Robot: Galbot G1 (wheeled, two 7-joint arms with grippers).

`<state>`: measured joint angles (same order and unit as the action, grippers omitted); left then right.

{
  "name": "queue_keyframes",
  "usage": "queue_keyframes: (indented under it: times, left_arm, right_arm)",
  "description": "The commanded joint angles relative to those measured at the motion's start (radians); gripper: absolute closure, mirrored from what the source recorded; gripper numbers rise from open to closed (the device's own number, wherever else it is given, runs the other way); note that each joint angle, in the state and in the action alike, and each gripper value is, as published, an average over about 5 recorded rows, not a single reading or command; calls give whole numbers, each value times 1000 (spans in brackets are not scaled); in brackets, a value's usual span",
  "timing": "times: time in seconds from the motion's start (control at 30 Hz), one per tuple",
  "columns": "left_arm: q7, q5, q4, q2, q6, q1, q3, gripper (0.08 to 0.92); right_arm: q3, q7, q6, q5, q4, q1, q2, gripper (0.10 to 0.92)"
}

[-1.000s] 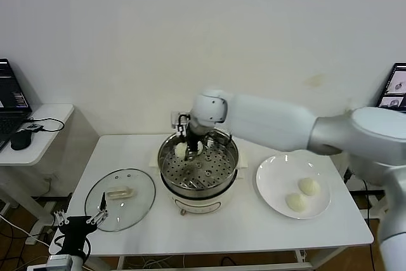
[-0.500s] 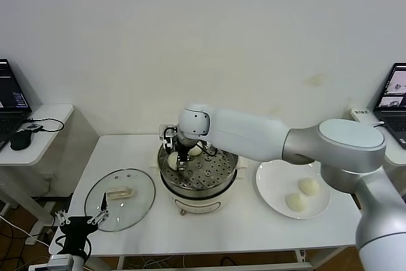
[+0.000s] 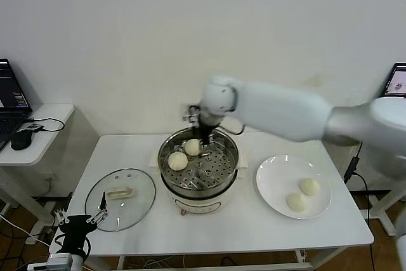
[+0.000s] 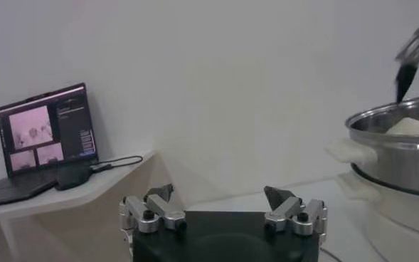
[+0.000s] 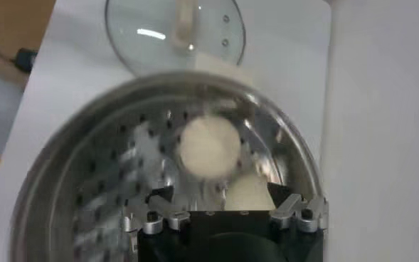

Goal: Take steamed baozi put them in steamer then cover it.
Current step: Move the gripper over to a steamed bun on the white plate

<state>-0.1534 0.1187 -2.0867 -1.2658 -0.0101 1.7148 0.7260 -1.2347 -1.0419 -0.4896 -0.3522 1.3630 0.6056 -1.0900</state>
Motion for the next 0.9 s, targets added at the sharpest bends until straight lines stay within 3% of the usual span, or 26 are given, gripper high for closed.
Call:
queue_keyframes:
  times: [0.03, 0.2, 0.4, 0.9]
  left_arm:
    - [1, -1, -2, 3, 1, 2, 0, 177]
    - [1, -8, -5, 8, 2, 8, -5, 177]
    - [2, -25, -10, -2, 3, 16, -17, 177]
    - [3, -49, 1, -19, 4, 32, -21, 177]
  right_arm:
    - [-27, -163, 177, 172, 258, 82, 459, 203]
    - [14, -156, 215, 277, 299, -37, 632, 202]
    - [148, -127, 239, 405, 296, -272, 714, 203]
    - [480, -74, 261, 552, 187, -746, 690, 203]
